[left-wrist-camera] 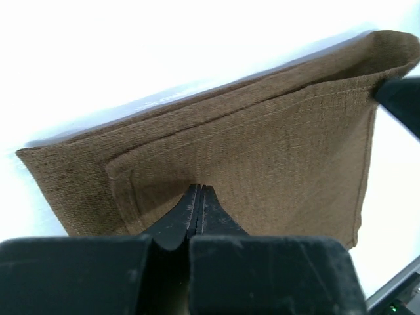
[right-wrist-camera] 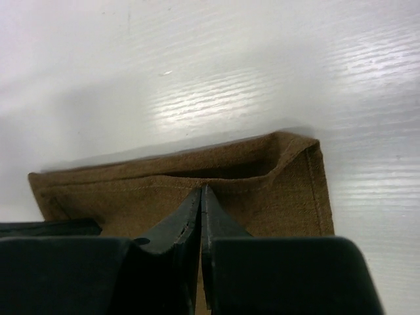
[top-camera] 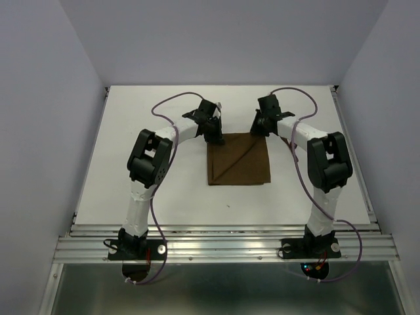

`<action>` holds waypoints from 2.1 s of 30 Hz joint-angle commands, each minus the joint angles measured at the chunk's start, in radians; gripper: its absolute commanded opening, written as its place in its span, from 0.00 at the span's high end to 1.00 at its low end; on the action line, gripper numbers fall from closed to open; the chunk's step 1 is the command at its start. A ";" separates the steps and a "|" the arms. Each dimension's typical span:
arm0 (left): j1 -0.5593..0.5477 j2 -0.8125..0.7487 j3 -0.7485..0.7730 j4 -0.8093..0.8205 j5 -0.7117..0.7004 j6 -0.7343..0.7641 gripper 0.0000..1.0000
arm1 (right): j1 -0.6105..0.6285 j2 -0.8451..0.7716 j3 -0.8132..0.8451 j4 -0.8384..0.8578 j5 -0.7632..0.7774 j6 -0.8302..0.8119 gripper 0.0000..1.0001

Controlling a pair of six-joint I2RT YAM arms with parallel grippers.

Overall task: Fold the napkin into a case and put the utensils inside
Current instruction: Smooth out the upper triangle-folded napkin at the center of the board.

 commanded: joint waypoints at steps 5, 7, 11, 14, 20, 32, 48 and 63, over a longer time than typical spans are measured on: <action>-0.001 0.027 0.052 -0.049 -0.074 0.056 1.00 | 0.001 0.089 0.081 -0.001 0.166 -0.003 0.93; -0.001 0.031 0.041 -0.032 -0.065 0.053 1.00 | 0.001 0.105 0.087 -0.001 0.177 -0.001 0.93; -0.001 0.030 0.029 -0.032 -0.066 0.053 1.00 | 0.001 0.116 0.091 -0.001 0.193 0.002 0.94; -0.001 -0.002 0.012 -0.016 -0.064 0.053 1.00 | 0.001 0.081 0.076 -0.001 0.191 0.002 0.94; -0.001 -0.070 -0.002 -0.009 -0.055 0.054 1.00 | 0.001 -0.058 0.006 0.022 0.222 -0.001 0.91; 0.000 -0.088 0.019 -0.065 -0.120 0.069 1.00 | -0.008 0.022 0.009 0.020 0.246 -0.017 0.91; -0.010 -0.111 -0.001 -0.078 -0.123 0.099 1.00 | -0.008 -0.119 -0.100 0.095 0.158 -0.043 0.91; 0.007 -0.016 0.022 -0.082 -0.152 0.115 1.00 | 0.215 -0.282 -0.295 0.091 -0.088 0.068 0.88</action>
